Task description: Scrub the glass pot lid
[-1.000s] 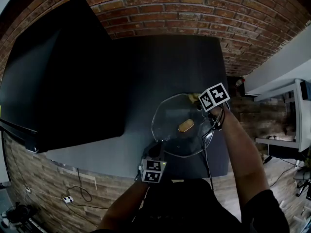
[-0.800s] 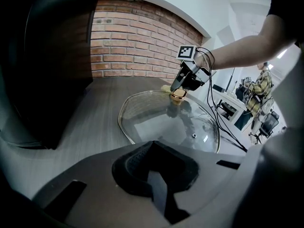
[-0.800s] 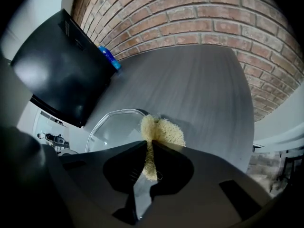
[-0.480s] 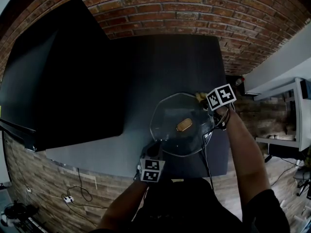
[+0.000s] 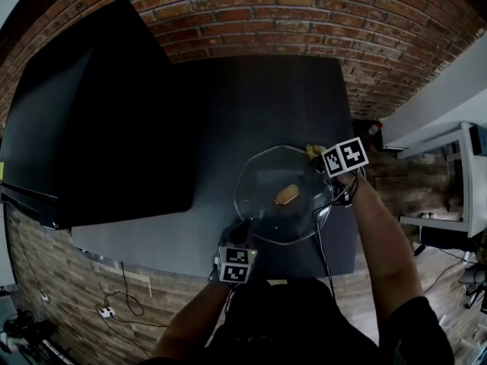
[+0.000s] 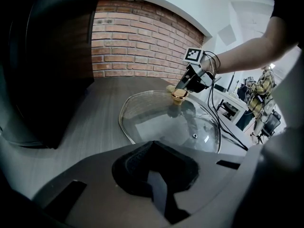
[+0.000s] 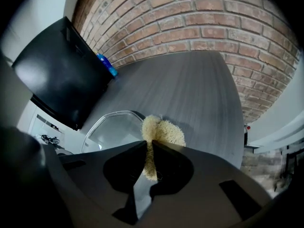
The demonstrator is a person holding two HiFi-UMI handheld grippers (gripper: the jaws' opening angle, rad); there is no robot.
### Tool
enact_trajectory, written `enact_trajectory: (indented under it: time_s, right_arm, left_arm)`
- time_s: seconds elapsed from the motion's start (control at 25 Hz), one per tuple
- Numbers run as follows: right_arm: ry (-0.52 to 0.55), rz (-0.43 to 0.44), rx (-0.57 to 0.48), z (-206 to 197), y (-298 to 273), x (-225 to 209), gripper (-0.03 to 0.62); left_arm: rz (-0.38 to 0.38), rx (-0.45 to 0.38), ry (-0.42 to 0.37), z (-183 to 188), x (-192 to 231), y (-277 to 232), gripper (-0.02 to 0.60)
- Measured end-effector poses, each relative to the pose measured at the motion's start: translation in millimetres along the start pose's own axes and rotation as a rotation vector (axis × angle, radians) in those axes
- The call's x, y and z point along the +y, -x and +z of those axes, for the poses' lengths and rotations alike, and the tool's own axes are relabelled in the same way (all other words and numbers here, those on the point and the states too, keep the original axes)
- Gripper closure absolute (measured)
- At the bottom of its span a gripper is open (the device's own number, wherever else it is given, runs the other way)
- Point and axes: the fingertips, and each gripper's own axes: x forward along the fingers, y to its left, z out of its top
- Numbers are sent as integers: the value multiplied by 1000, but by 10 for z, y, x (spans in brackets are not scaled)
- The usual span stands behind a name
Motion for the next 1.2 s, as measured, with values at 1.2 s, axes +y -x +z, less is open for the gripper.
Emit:
enact_trajectory:
  time_s: [1.2]
  right_arm:
    - [1470,400,328,-742,-448,2739,553]
  left_arm:
    - [0,-20,31,29,-15,2,549]
